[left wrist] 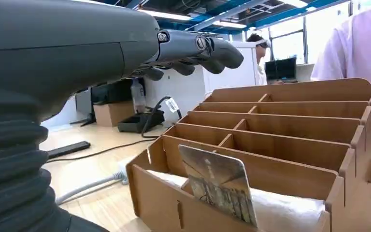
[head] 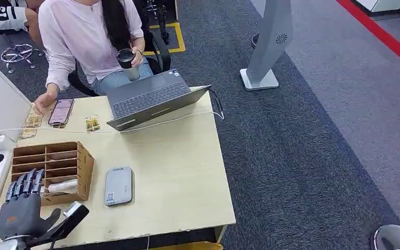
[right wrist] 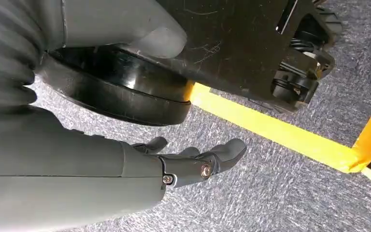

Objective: Pass the card to the sensor for recognition and then transmit it.

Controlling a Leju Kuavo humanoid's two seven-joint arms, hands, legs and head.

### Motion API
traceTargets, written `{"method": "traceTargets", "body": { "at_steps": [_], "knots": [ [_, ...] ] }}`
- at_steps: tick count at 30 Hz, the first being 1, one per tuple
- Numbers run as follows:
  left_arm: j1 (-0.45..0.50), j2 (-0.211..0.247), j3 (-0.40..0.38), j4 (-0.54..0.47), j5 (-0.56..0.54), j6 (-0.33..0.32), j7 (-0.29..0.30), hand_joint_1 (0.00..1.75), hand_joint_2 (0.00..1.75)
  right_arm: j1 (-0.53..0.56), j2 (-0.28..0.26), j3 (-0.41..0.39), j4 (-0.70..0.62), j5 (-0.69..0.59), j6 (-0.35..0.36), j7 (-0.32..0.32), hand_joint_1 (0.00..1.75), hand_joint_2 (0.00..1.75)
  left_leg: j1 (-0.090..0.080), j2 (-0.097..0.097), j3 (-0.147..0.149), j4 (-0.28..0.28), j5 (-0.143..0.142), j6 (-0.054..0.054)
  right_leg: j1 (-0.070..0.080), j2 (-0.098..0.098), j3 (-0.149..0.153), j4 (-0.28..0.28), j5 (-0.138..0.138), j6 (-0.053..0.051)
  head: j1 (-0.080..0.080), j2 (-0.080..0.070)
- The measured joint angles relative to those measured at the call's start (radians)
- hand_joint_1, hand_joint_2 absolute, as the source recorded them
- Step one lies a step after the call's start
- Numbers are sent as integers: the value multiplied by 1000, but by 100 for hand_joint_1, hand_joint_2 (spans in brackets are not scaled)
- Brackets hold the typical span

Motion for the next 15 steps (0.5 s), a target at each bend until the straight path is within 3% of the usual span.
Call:
{"method": "traceTargets", "body": {
  "at_steps": [15],
  "knots": [
    [-66, -4, -2, 77, -18, -35, 34, 0, 175, -3, 3, 23, 0, 8, 3, 4, 0, 175, 0, 0, 0, 0, 0, 0, 0, 1, 0, 0, 0, 0, 0, 0]
  ]
}}
